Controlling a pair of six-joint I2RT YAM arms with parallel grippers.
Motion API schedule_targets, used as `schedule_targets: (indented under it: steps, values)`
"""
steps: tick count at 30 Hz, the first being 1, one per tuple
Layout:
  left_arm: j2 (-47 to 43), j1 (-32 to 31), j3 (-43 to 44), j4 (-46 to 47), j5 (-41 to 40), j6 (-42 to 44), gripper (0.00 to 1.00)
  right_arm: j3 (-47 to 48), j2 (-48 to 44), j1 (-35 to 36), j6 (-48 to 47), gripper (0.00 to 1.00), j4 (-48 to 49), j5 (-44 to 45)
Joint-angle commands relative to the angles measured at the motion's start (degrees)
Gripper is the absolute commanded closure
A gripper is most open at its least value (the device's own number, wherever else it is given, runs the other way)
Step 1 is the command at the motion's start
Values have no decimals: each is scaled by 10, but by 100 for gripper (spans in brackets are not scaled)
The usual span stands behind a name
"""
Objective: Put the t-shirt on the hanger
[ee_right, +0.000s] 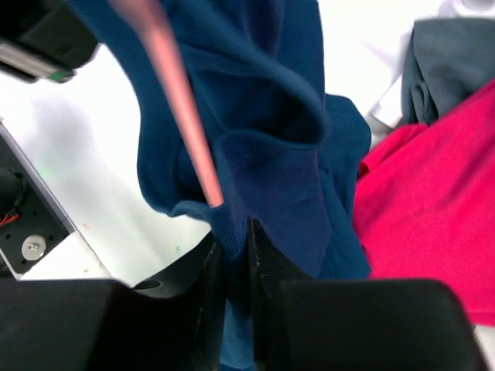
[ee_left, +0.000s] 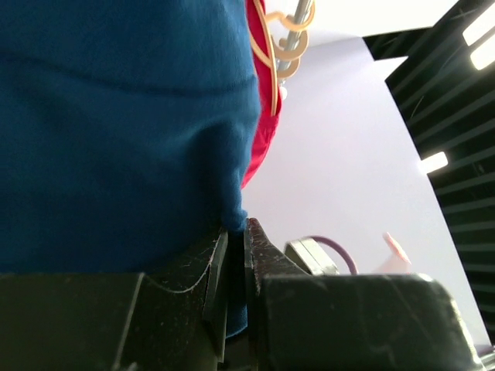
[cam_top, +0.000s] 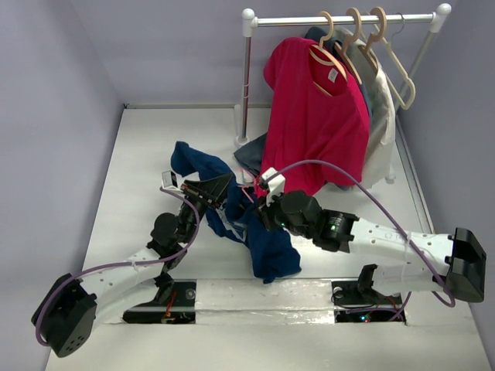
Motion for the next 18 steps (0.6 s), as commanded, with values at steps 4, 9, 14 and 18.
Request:
schedule_targets:
  steps: [4, 9, 14, 18]
  values:
    - [-17, 1, 21, 39, 13, 6, 100, 54, 14, 5, -11, 99, 32, 28]
    - [-89, 1, 101, -175, -42, 122, 57, 58, -35, 5, 8, 100, -54, 34]
    - [-153, 7, 188, -412, -156, 301, 23, 121, -98, -2, 12, 100, -202, 21]
    - [-156, 7, 229, -463, -184, 362, 21, 181, -131, -7, 11, 100, -305, 14]
